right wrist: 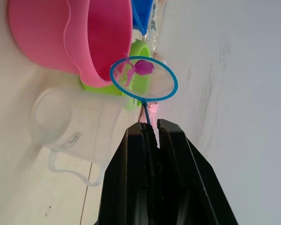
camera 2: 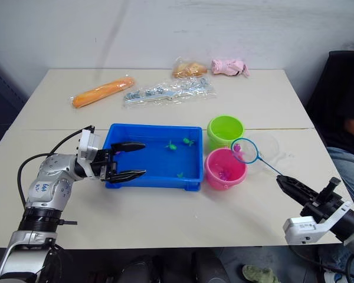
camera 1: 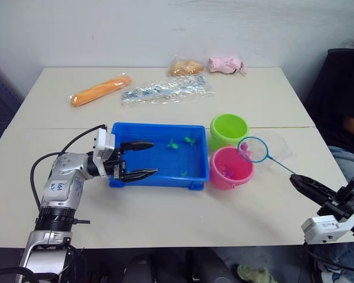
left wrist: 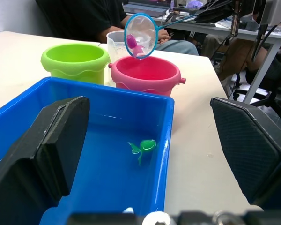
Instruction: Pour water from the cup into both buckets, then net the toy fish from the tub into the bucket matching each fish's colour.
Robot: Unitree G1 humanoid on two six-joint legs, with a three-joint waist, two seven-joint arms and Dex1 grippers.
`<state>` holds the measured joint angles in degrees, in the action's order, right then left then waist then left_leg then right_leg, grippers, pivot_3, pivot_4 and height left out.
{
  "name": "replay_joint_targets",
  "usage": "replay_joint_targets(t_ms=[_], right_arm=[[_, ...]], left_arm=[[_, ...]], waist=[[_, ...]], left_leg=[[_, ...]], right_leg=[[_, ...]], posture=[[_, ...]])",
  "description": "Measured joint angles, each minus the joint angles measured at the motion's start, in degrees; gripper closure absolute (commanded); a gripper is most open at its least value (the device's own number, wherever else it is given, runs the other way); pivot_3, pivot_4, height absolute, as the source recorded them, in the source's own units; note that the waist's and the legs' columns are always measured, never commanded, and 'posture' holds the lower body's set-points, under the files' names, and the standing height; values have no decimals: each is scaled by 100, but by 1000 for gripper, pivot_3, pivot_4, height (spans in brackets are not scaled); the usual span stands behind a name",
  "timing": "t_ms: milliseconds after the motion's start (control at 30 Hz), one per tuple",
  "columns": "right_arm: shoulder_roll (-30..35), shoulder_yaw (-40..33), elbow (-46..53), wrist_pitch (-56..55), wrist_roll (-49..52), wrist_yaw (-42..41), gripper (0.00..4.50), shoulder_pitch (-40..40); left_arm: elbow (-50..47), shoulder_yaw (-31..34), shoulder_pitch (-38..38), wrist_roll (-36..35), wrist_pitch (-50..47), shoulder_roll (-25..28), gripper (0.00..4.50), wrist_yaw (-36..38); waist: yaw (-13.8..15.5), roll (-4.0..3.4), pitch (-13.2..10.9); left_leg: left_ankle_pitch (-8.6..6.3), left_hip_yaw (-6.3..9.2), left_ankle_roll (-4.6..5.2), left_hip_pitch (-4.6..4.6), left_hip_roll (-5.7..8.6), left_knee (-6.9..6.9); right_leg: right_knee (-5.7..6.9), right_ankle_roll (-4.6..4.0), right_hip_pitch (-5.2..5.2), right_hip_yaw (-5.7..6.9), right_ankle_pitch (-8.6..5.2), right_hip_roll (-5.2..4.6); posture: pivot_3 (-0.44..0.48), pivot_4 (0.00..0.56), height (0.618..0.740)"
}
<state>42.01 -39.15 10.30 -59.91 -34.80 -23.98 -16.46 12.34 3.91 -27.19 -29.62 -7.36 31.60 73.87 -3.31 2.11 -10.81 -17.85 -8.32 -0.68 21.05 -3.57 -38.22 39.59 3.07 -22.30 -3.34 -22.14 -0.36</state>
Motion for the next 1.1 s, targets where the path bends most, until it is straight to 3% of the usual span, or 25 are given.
replay_joint_targets(t_ms=[267, 1100], right_arm=[[25, 0, 88, -211, -797, 870, 4500, -11], [373, 38, 297, 19, -2023, 2328, 4500, -495]], left_arm=[[144, 2, -161, 23, 23, -57, 58, -47], [161, 5, -163, 31, -25, -169, 58, -293]], waist=[[-10, -2, 1], [-11, -2, 1]], left_leg=[[2, -2, -2, -3, 0, -1], [4, -8, -3, -7, 0, -3]], right_leg=[[5, 0, 0, -2, 0, 1], [12, 0, 0, -7, 0, 2]], posture=[[0, 150, 740], [0, 150, 740]])
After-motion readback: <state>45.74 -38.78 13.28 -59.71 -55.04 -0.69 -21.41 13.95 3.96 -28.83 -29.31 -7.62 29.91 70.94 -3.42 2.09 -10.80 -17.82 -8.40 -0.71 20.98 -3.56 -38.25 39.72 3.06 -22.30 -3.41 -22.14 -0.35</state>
